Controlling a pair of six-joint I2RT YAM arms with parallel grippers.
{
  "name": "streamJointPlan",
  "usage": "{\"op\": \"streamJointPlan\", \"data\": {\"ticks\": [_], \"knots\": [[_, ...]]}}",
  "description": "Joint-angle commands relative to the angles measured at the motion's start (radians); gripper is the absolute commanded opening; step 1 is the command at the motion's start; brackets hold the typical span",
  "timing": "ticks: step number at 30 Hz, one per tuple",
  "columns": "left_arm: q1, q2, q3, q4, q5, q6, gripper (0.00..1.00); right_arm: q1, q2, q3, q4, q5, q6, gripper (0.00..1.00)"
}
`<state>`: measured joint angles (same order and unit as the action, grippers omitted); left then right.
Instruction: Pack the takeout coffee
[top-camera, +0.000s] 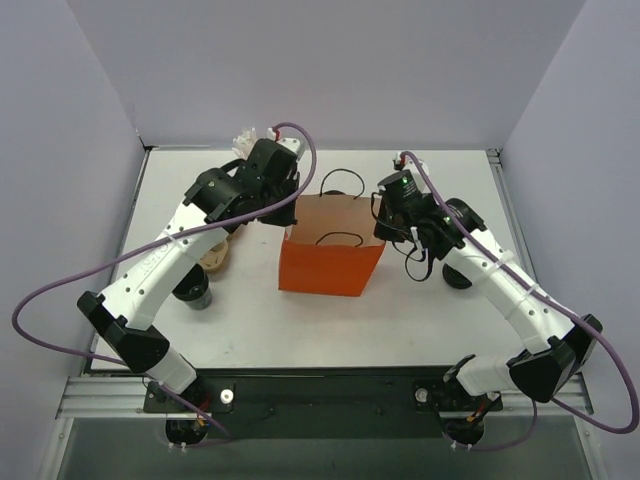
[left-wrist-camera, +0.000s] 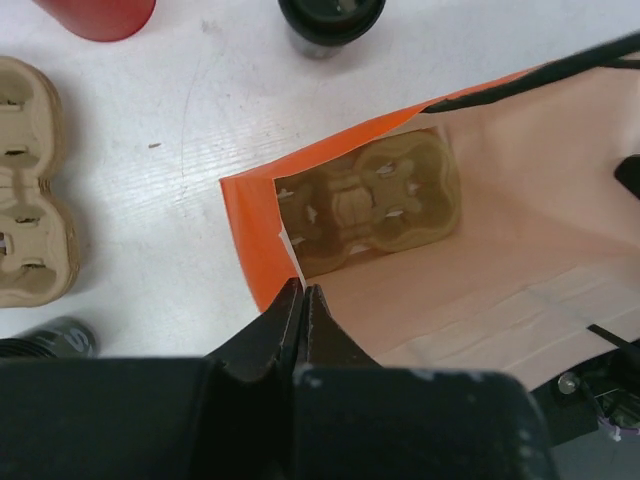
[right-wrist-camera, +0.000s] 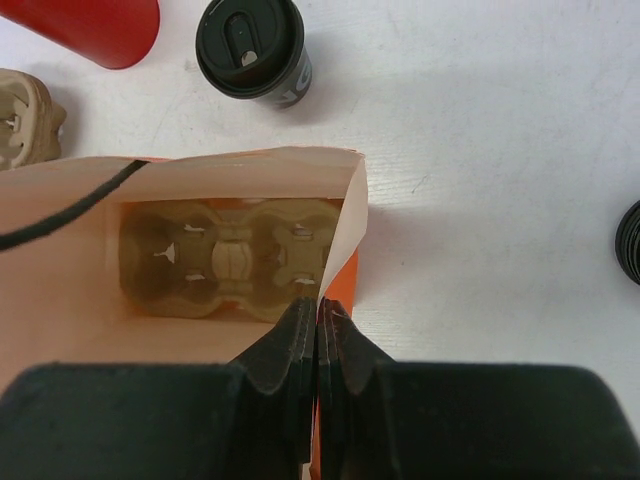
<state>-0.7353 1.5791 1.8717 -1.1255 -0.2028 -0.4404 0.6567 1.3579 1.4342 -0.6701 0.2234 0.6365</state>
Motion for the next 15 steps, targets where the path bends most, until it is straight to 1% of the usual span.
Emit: {"op": "streamJointPlan", "data": {"ticks": [1, 2, 5, 7, 8, 10, 11, 12, 15], "knots": [[-0.018, -0.022, 0.031, -0.004, -0.012, 0.0, 0.0, 0.012, -0.066, 0.025, -0.014, 0.05, 0.031, 0.0], [-0.016, -0.025, -0.018, 0.007, -0.01, 0.0, 0.0, 0.012, -0.069, 0.005, -0.014, 0.05, 0.032, 0.0], [-0.015, -0.031, -0.089, 0.036, -0.026, -0.003, 0.0, 0.017, -0.062, -0.044, -0.013, 0.053, 0.043, 0.0], [-0.003, -0.019, -0.105, 0.038, -0.03, 0.002, 0.0, 0.017, -0.052, -0.054, -0.003, 0.056, 0.042, 0.0], [0.002, -0.011, -0.094, 0.033, -0.032, 0.003, 0.0, 0.018, -0.034, -0.035, -0.002, 0.054, 0.023, 0.0], [0.011, 0.021, -0.016, 0.001, -0.04, 0.014, 0.0, 0.018, -0.023, 0.0, -0.005, 0.054, 0.009, 0.0], [0.011, 0.031, 0.021, -0.011, -0.047, 0.015, 0.0, 0.027, -0.028, 0.018, -0.005, 0.08, -0.003, 0.0], [0.011, 0.041, 0.091, -0.022, -0.05, 0.016, 0.0, 0.03, -0.035, 0.049, -0.003, 0.094, -0.008, 0.0], [0.005, 0.041, 0.139, -0.039, -0.044, 0.003, 0.0, 0.044, -0.063, 0.086, -0.006, 0.129, -0.021, 0.0]]}}
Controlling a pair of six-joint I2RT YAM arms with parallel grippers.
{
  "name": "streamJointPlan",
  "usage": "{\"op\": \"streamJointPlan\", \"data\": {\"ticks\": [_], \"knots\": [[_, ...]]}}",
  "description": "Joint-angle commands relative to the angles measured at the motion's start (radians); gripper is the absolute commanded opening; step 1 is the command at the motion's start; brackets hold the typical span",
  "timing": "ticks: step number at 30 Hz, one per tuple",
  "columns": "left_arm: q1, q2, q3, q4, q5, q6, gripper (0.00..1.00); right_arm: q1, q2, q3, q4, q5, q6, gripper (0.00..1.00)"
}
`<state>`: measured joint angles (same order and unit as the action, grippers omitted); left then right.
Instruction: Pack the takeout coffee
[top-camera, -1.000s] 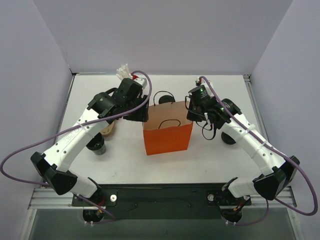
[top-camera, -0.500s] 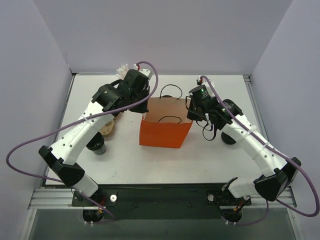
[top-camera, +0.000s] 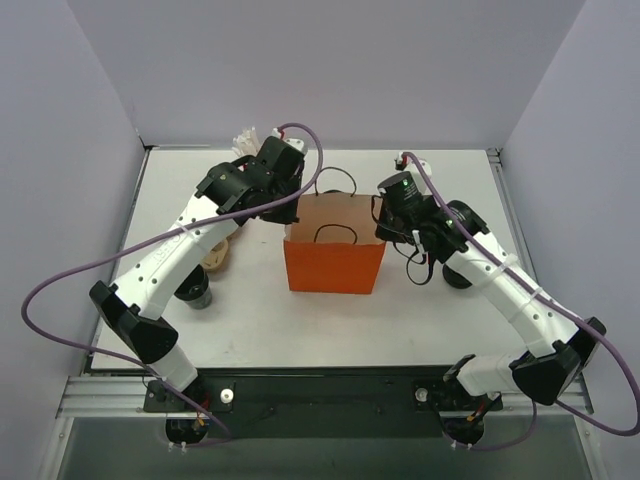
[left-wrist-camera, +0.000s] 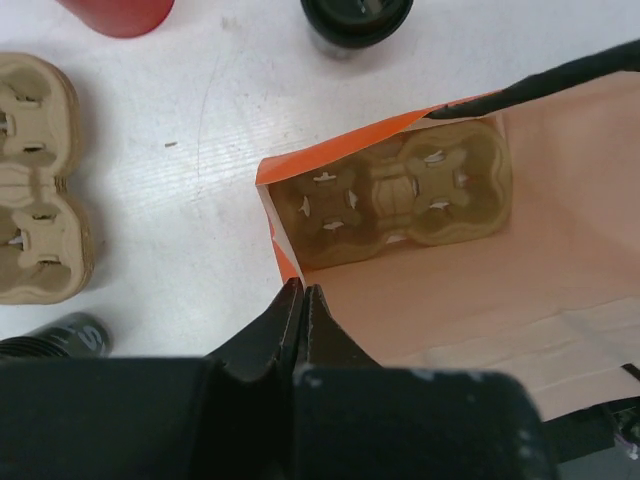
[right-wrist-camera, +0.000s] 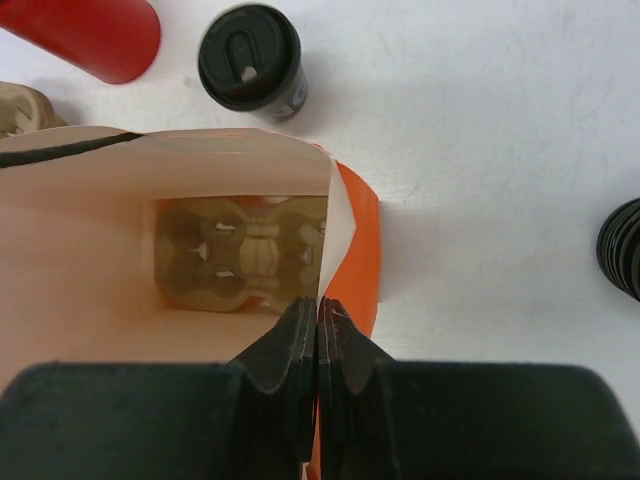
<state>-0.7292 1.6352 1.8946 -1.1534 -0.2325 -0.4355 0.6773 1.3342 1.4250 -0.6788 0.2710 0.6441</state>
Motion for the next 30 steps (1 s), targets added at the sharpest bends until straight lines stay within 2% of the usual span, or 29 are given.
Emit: {"op": "streamJointPlan", "data": {"ticks": [1, 3, 4, 8, 10, 11, 13, 14, 16, 17, 18, 21, 30], "knots": [[-0.004, -0.024, 0.106, -0.006, -0.008, -0.014, 0.0, 0.025, -0.056, 0.092, 0.002, 0.083, -0.026, 0.0], [-0.007, -0.035, 0.063, 0.004, 0.005, -0.029, 0.0, 0.03, -0.07, 0.065, 0.004, 0.079, -0.002, 0.0], [-0.007, -0.057, -0.022, 0.03, 0.01, -0.034, 0.0, 0.03, -0.076, 0.025, 0.004, 0.079, 0.003, 0.0], [-0.007, -0.089, -0.188, 0.099, 0.024, -0.039, 0.0, 0.024, -0.069, -0.09, 0.033, 0.096, 0.016, 0.0], [-0.003, -0.063, -0.177, 0.078, 0.024, -0.034, 0.0, 0.012, -0.06, -0.094, 0.038, 0.088, -0.001, 0.0], [-0.003, -0.052, -0.116, 0.061, 0.018, -0.034, 0.0, 0.007, -0.061, -0.083, 0.035, 0.079, -0.006, 0.0], [-0.006, -0.04, -0.065, 0.041, 0.012, -0.035, 0.0, 0.013, -0.084, -0.06, 0.035, 0.073, -0.015, 0.04], [-0.007, -0.041, -0.039, 0.04, 0.012, -0.035, 0.01, 0.013, -0.092, -0.046, 0.035, 0.071, -0.014, 0.1], [-0.009, -0.043, -0.02, 0.043, 0.019, -0.034, 0.13, 0.011, -0.108, -0.043, 0.035, 0.076, -0.008, 0.17], [-0.009, -0.044, -0.016, 0.044, 0.022, -0.031, 0.18, 0.013, -0.113, -0.043, 0.033, 0.077, -0.004, 0.24], [-0.009, -0.044, -0.005, 0.044, 0.03, -0.031, 0.29, 0.013, -0.124, -0.043, 0.032, 0.076, -0.001, 0.26], [-0.015, -0.049, 0.006, 0.047, 0.036, -0.023, 0.44, 0.013, -0.144, -0.032, 0.027, 0.076, -0.001, 0.28], [-0.024, -0.069, -0.015, 0.027, -0.048, 0.009, 0.55, 0.005, -0.196, 0.0, 0.021, 0.129, -0.087, 0.37]]}}
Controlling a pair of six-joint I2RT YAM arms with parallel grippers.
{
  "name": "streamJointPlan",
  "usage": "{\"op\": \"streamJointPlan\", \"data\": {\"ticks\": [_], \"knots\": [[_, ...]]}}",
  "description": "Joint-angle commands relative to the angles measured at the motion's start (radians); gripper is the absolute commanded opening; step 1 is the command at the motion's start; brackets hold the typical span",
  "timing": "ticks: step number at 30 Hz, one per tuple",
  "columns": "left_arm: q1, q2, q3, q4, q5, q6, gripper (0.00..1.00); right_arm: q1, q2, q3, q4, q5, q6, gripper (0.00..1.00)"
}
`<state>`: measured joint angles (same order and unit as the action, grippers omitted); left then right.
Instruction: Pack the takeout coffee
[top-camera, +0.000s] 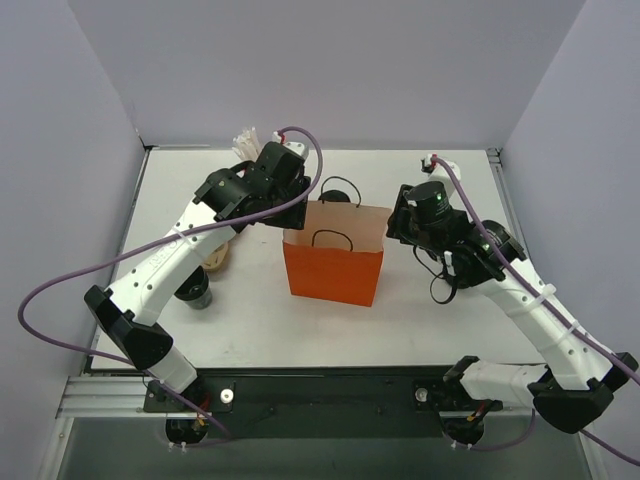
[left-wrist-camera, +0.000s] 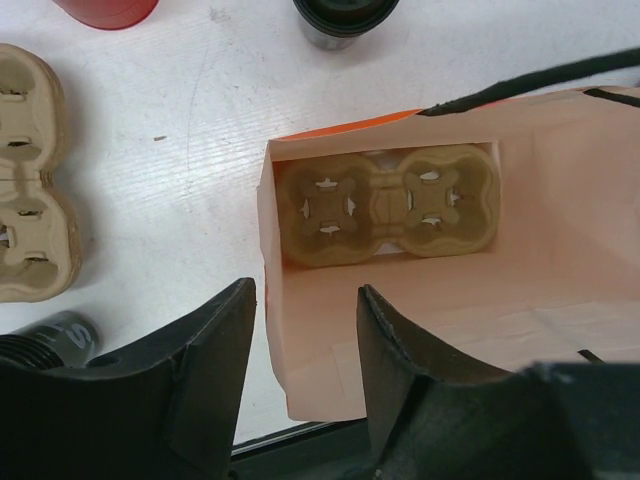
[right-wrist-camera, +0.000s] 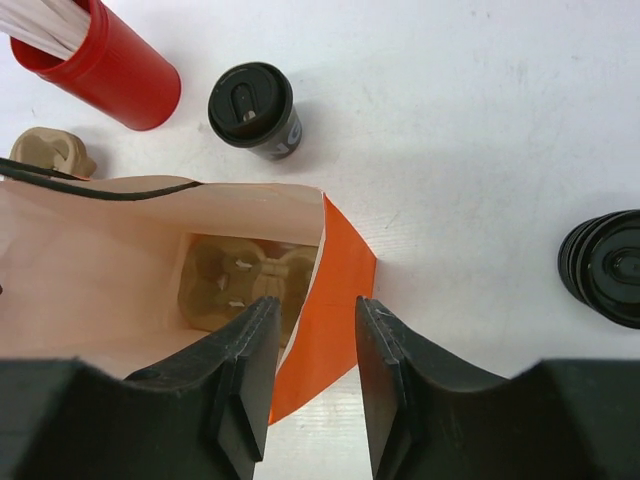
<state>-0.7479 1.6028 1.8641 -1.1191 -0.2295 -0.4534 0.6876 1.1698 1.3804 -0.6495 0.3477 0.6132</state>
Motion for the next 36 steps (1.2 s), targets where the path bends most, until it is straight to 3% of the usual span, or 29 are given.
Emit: {"op": "streamJointPlan", "data": {"ticks": [1, 12, 20, 24, 25, 28, 32, 36], "knots": [[-0.005, -0.037, 0.014, -0.01, -0.059, 0.031, 0.56, -0.005, -0.035, 0.045, -0.01, 0.053, -0.059, 0.37], [-0.001, -0.03, -0.017, -0.005, -0.108, 0.062, 0.59, -0.017, -0.07, 0.005, -0.01, 0.068, -0.073, 0.39], [0.01, -0.03, -0.127, 0.105, -0.083, 0.097, 0.52, -0.022, -0.021, 0.077, -0.01, 0.039, -0.107, 0.4], [0.016, -0.032, -0.125, 0.108, -0.088, 0.108, 0.33, -0.025, -0.006, 0.083, -0.009, 0.037, -0.124, 0.39], [0.016, -0.037, -0.12, 0.105, -0.09, 0.11, 0.21, -0.028, -0.002, 0.086, -0.009, 0.03, -0.128, 0.4], [0.016, -0.095, -0.176, 0.12, -0.08, 0.137, 0.04, -0.057, 0.017, 0.13, 0.004, -0.035, -0.151, 0.41], [0.019, -0.229, -0.296, 0.169, -0.074, 0.163, 0.0, -0.105, 0.098, 0.229, 0.002, -0.095, -0.153, 0.42], [0.028, -0.306, -0.351, 0.157, -0.083, 0.157, 0.0, -0.152, 0.189, 0.307, -0.009, -0.121, -0.173, 0.55]]}}
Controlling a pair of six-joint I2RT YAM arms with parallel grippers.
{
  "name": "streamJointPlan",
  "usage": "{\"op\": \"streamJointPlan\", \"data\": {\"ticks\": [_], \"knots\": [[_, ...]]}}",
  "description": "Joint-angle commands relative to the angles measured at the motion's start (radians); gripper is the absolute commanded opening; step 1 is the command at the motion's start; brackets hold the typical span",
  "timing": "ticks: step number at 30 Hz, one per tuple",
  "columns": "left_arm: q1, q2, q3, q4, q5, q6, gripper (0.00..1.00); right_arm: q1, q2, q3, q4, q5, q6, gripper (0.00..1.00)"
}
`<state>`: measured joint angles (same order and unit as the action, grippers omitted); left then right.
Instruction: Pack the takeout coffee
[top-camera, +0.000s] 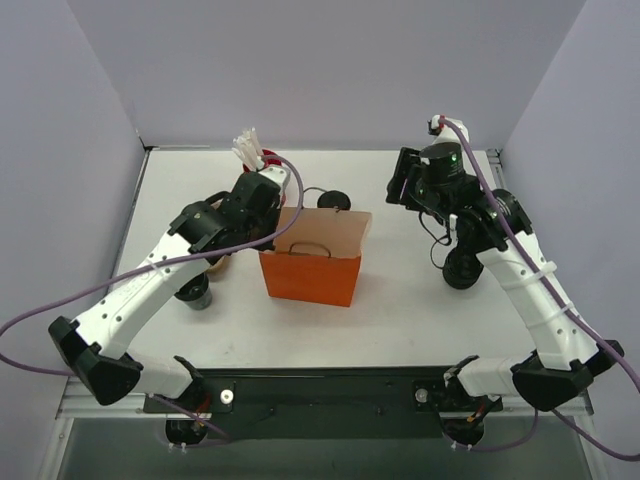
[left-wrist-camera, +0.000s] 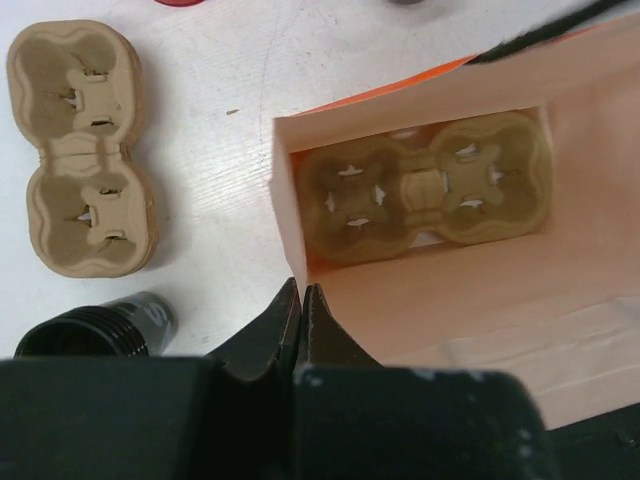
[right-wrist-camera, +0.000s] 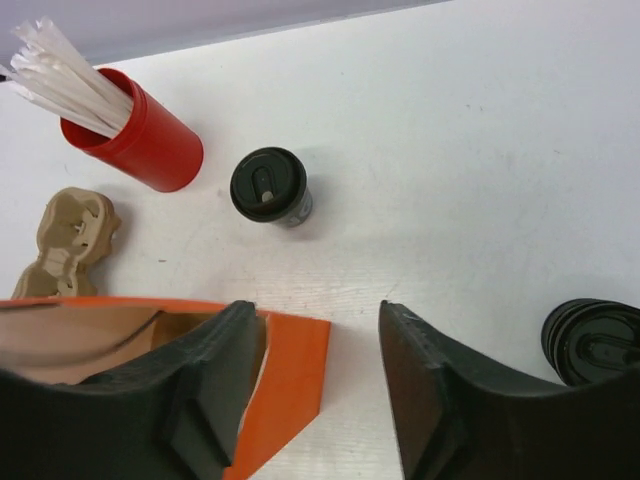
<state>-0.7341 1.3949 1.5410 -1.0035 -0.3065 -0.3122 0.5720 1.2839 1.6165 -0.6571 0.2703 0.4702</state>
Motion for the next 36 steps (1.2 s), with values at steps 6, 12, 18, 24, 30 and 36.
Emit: {"op": "streamJointPlan", "data": {"ticks": [6, 12, 18, 24, 30, 36], "knots": [[0.039, -0.21, -0.111, 0.034, -0.01, 0.07, 0.0, -0.116, 0.268, 0.172, -0.001, -0.154, -0.056, 0.7], [0.07, -0.298, -0.151, 0.017, 0.041, 0.059, 0.0, -0.133, 0.474, 0.298, 0.002, -0.263, -0.105, 0.75], [0.098, -0.312, -0.124, -0.026, 0.049, 0.068, 0.0, -0.132, 0.641, 0.376, 0.034, -0.425, -0.154, 0.75], [0.107, -0.329, -0.14, -0.018, 0.082, 0.084, 0.0, -0.126, 0.768, 0.45, 0.057, -0.453, -0.165, 0.75], [0.107, -0.323, -0.147, -0.006, 0.102, 0.087, 0.0, -0.113, 0.853, 0.511, 0.074, -0.428, -0.151, 0.75], [0.11, -0.326, -0.153, 0.008, 0.116, 0.07, 0.0, -0.087, 0.914, 0.545, 0.096, -0.362, -0.202, 0.77]]}}
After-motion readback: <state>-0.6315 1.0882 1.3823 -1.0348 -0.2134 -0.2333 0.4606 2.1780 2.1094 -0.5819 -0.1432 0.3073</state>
